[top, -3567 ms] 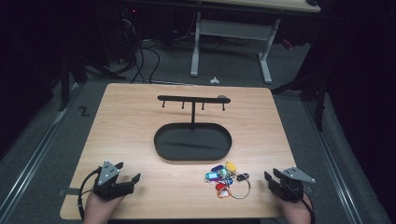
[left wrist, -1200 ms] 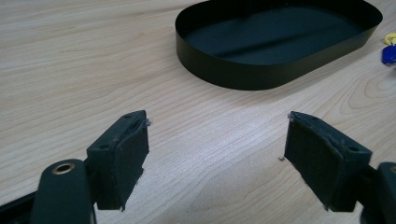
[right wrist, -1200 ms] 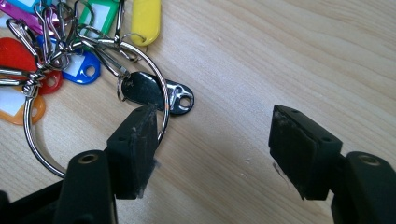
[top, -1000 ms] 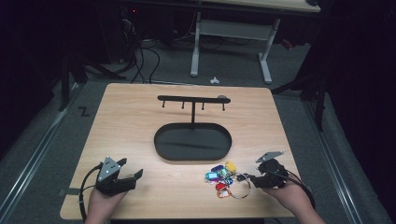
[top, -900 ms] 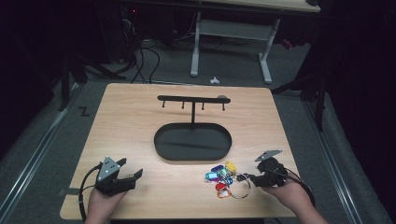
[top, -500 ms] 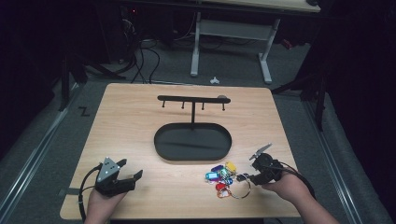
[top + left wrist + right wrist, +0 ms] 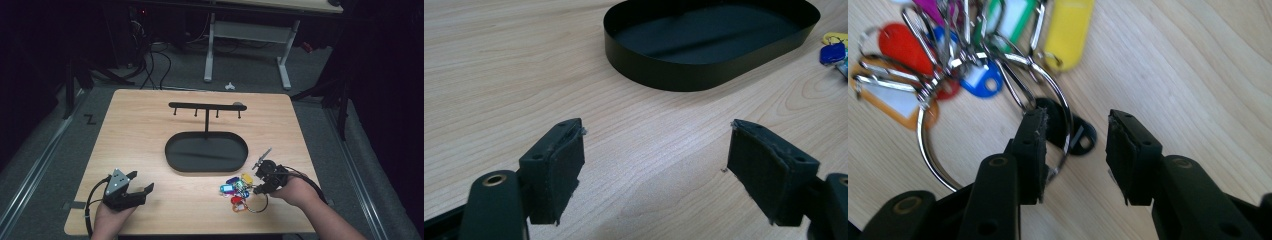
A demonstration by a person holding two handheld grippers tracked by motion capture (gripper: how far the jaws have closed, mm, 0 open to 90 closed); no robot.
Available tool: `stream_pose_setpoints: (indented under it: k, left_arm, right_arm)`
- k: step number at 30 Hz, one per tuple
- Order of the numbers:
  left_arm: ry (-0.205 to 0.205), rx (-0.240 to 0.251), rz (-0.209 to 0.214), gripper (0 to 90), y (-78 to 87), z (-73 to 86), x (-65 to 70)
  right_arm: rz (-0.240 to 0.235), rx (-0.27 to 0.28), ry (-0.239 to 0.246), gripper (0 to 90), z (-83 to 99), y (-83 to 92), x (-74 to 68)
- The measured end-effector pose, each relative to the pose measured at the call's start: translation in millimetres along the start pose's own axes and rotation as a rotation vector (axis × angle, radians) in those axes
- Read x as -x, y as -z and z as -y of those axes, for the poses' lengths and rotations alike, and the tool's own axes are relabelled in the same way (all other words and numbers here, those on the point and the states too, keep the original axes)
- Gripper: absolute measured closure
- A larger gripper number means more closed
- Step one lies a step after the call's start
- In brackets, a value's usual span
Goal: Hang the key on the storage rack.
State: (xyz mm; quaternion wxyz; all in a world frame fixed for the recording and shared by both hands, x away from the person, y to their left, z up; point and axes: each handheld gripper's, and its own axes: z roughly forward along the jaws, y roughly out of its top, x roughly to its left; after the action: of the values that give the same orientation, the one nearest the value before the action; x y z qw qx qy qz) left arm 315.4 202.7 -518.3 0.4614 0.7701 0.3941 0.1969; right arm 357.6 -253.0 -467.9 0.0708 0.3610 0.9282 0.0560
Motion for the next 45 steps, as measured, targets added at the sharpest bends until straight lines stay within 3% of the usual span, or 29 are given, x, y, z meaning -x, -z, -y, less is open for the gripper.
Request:
stream_pose_setpoints:
  k: [8, 12, 22, 28, 34, 45]
  left_arm:
    - [0.0, 0.001, 0.003, 23.5, 0.4, 0.1, -0.1]
    - [-0.001, 0.001, 0.006, 23.7, 0.7, 0.1, 0.0]
    - [-0.008, -0.003, 0.01, 23.9, 0.0, -0.1, 1.3]
    - [-0.01, -0.005, 0.011, 24.0, -0.7, -0.1, 1.5]
    - [-0.011, -0.007, 0.01, 24.0, -0.2, 0.1, 2.1]
    - [-0.012, -0.016, 0.015, 24.1, -2.5, 0.8, 3.0]
  right_arm:
    - [-0.02, -0.036, 0.034, 69.1, -17.9, -7.8, -4.5]
    - [-0.035, -0.084, 0.049, 73.6, -22.0, -17.6, -4.6]
    - [-0.042, -0.085, 0.048, 77.4, -23.1, -19.6, -4.5]
    - [-0.038, -0.1, 0.071, 86.3, -20.8, -19.1, -6.2]
    - [-0.036, -0.097, 0.088, 86.8, -22.0, -18.8, -7.2]
    - [-0.075, -0.048, 0.075, 87.1, -19.1, 9.2, -1.4]
